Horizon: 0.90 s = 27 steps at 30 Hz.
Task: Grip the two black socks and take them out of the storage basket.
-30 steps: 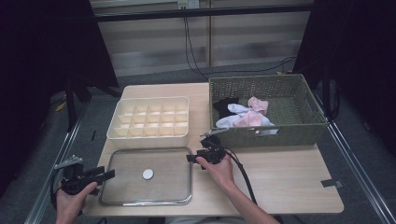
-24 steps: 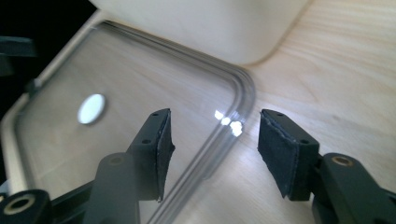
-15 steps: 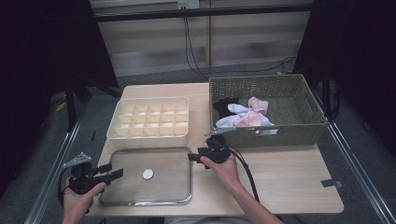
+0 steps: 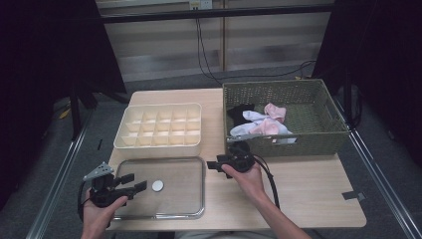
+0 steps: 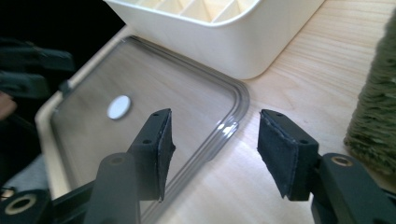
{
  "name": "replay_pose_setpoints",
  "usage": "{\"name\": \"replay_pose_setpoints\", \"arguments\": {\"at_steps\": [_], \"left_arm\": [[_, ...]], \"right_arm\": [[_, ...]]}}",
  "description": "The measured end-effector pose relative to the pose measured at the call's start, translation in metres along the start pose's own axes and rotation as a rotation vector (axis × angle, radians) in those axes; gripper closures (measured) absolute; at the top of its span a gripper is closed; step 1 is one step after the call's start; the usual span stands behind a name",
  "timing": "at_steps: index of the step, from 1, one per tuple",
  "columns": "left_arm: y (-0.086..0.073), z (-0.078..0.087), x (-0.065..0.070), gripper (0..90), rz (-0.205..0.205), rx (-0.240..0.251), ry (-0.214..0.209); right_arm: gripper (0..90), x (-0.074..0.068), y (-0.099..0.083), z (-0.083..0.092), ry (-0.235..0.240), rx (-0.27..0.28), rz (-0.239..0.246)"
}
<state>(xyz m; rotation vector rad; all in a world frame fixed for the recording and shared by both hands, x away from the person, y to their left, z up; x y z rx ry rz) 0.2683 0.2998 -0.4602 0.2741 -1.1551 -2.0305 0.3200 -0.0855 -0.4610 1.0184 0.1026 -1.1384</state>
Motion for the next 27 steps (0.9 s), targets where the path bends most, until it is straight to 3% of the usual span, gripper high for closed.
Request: {"name": "replay_pose_setpoints", "arguments": {"at_steps": [5,8,13,15,21,27], "left_arm": [[0.007,-0.008,0.012,30.5,-0.038,-0.012,-0.022],[0.011,-0.015,0.018,30.3,-0.058,-0.066,-0.049],[0.020,-0.025,0.028,27.9,-0.069,-0.061,-0.088],[0.023,-0.031,0.032,25.0,-0.090,-0.056,-0.127],[0.028,-0.048,0.041,23.4,-0.106,-0.075,-0.160],[0.028,-0.052,0.044,27.1,-0.085,-0.082,-0.166]], "right_arm": [[45.7,0.000,0.004,0.013,0.005,0.011,0.011],[46.4,0.002,0.008,0.022,0.011,0.017,0.015],[47.2,0.003,0.017,0.036,0.005,0.033,0.034],[47.2,0.005,0.025,0.046,-0.002,0.042,0.047],[52.1,0.023,0.054,0.072,-0.036,0.078,0.041],[52.6,0.054,0.082,0.083,-0.095,0.082,0.031]]}}
Point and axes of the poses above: each handheld gripper's, and its own axes: z roughly backward along the jaws, y roughly out of its top, x roughly to its right, the point moved 1 cm from there along -z, roughly forward along the jaws, and after that the axes turned 9 degrees about -z, right-handed, at the moved point
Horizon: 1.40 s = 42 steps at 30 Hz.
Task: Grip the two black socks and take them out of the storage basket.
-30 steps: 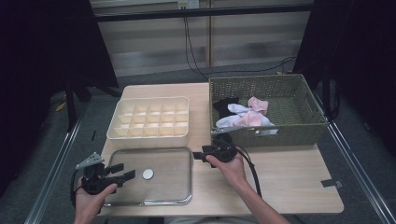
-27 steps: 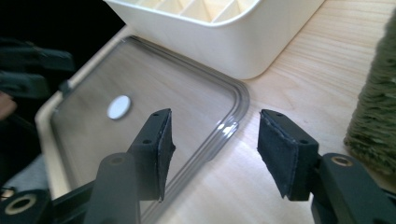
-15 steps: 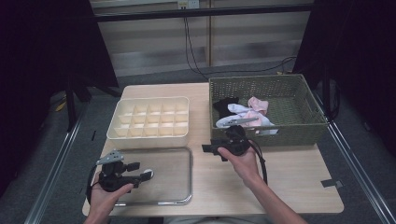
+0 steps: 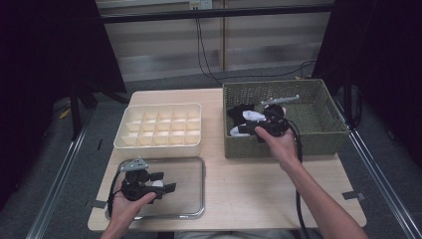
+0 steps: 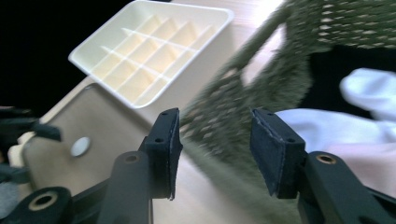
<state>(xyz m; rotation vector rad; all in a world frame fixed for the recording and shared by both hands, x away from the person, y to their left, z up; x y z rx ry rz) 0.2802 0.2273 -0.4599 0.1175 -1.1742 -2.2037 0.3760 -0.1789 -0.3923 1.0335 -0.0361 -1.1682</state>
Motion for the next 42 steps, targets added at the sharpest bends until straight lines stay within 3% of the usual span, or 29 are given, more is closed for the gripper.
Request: {"name": "replay_pose_setpoints", "arguments": {"at_steps": [3,5,9,18,23,27,36,42], "left_arm": [[0.001,-0.001,-0.001,27.7,0.001,-0.003,0.005],[0.004,-0.002,-0.003,28.3,0.019,-0.001,0.015],[0.007,-0.004,0.002,28.6,-0.003,0.004,0.032],[-0.001,-0.003,0.013,28.3,-0.034,0.025,0.014],[-0.003,-0.002,0.015,28.2,-0.021,0.022,-0.007],[-0.003,-0.002,0.016,27.8,-0.050,0.010,0.001],[-0.005,-0.003,0.015,27.7,-0.046,0.009,-0.006],[-0.007,0.000,0.012,28.4,-0.035,0.023,0.006]], "right_arm": [[52.6,0.008,0.006,-0.001,-0.008,-0.001,-0.007],[52.7,0.019,0.016,-0.004,-0.042,-0.015,-0.014],[52.9,0.026,0.026,-0.008,-0.069,-0.020,-0.008],[50.7,0.034,0.032,-0.017,-0.109,-0.055,-0.004],[51.4,0.043,0.046,-0.025,-0.133,-0.071,0.003],[50.7,0.050,0.060,-0.039,-0.165,-0.116,0.014],[52.9,0.071,0.073,-0.086,-0.208,-0.201,-0.018],[52.3,0.082,0.079,-0.106,-0.235,-0.207,-0.048]]}}
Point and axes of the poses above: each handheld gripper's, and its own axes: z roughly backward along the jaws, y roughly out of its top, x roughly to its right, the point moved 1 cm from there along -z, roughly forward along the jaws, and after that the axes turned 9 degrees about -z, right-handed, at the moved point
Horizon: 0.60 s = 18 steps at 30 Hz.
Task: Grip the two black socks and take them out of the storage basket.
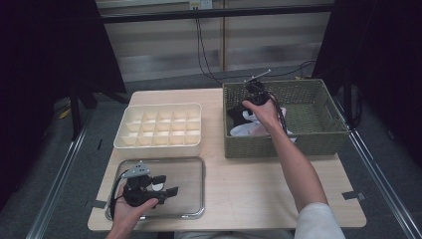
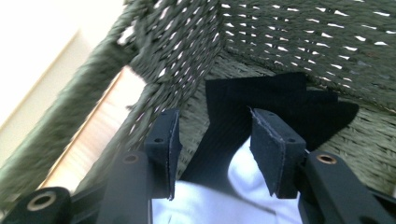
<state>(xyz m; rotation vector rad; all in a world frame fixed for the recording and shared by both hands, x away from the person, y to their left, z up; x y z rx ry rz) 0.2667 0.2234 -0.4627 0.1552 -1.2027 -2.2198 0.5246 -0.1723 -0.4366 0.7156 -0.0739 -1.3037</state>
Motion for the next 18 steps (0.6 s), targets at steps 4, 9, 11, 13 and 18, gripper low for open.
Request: {"name": "replay_pose_setpoints", "arguments": {"at_steps": [4,9,11,13,18], "left_arm": [[-0.001,0.001,-0.003,28.4,0.012,0.005,-0.001],[-0.001,0.002,-0.008,28.7,0.036,0.022,0.016],[-0.002,0.002,-0.009,28.7,0.040,0.024,0.019],[-0.002,0.003,-0.011,28.7,0.045,0.022,0.023],[-0.004,0.004,-0.014,28.7,0.052,0.026,0.030]], "right_arm": [[52.8,0.005,0.006,-0.008,0.000,0.004,-0.008],[50.9,0.011,0.011,-0.018,-0.020,-0.009,-0.024],[50.1,0.012,0.013,-0.020,-0.022,-0.006,-0.035],[48.7,0.012,0.013,-0.024,-0.022,0.001,-0.043],[44.5,0.011,0.019,-0.031,-0.053,-0.011,-0.040]]}}
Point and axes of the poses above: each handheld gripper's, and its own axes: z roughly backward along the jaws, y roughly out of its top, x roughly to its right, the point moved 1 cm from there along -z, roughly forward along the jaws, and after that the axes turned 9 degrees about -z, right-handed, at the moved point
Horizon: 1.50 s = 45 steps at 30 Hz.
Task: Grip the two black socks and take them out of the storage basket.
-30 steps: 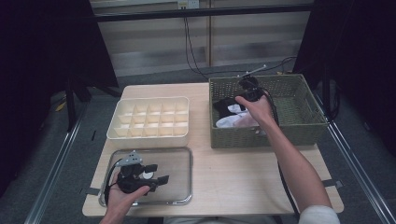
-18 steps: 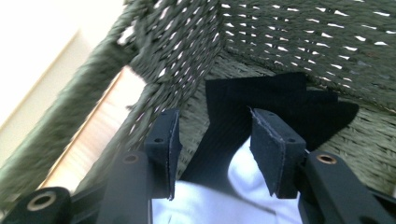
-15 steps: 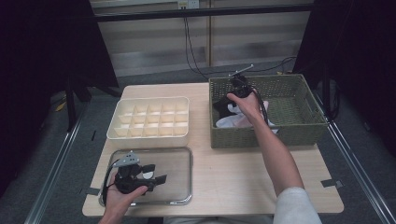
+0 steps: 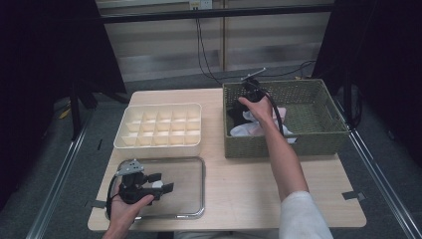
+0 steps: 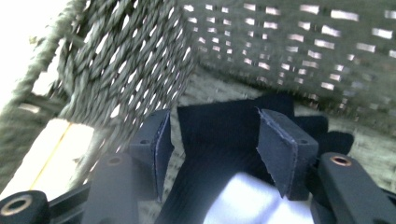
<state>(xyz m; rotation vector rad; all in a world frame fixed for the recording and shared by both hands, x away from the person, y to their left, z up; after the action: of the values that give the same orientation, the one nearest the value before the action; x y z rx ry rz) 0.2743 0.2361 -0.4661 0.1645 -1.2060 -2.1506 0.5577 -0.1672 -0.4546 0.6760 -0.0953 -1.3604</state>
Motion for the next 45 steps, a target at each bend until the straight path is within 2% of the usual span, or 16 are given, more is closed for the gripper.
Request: {"name": "replay_pose_setpoints", "arguments": {"at_steps": [2,3,7,9,12,16,19,22,23,24,28,40,42,45], "left_arm": [[0.000,0.001,0.000,28.8,0.002,0.011,0.007],[0.000,0.002,-0.001,28.9,0.003,0.013,0.011],[-0.001,0.004,-0.003,28.9,0.004,0.020,0.012],[-0.002,0.003,-0.003,28.9,0.010,0.022,0.014],[-0.003,0.002,-0.003,28.9,0.009,0.015,0.013],[-0.003,0.002,-0.003,28.9,0.006,0.016,0.009],[-0.003,0.002,-0.003,28.9,0.004,0.011,0.014],[-0.003,0.001,-0.004,28.9,0.004,0.010,0.020],[-0.003,0.001,-0.004,28.9,0.004,0.010,0.020],[-0.003,0.001,-0.004,28.9,0.004,0.008,0.020],[-0.004,0.000,-0.004,28.8,0.001,0.003,0.022],[-0.003,-0.002,-0.003,28.7,-0.001,0.000,0.020],[-0.003,-0.002,-0.003,28.7,-0.002,0.000,0.022],[-0.003,-0.002,-0.002,28.7,-0.005,0.000,0.020]], "right_arm": [[43.9,0.000,0.002,-0.004,0.014,0.005,0.005],[44.1,0.000,0.002,-0.006,0.006,0.004,-0.006],[45.4,0.001,-0.002,-0.017,-0.042,-0.063,0.013],[47.9,0.002,-0.003,-0.019,-0.046,-0.081,0.003],[50.2,0.000,-0.006,-0.024,-0.063,-0.126,0.021],[53.7,-0.001,-0.009,-0.028,-0.076,-0.160,0.034],[61.5,-0.004,-0.011,-0.030,-0.109,-0.180,0.074],[72.3,-0.005,-0.010,-0.030,-0.115,-0.192,0.073],[72.3,-0.005,-0.010,-0.030,-0.115,-0.192,0.073],[78.6,-0.004,-0.010,-0.028,-0.103,-0.190,0.061],[81.7,-0.003,-0.008,-0.021,-0.067,-0.158,0.024],[81.9,0.002,-0.007,0.013,0.071,0.015,-0.032],[81.9,0.002,-0.007,0.016,0.083,0.021,-0.036],[81.9,0.003,-0.008,0.025,0.109,0.061,-0.038]]}}
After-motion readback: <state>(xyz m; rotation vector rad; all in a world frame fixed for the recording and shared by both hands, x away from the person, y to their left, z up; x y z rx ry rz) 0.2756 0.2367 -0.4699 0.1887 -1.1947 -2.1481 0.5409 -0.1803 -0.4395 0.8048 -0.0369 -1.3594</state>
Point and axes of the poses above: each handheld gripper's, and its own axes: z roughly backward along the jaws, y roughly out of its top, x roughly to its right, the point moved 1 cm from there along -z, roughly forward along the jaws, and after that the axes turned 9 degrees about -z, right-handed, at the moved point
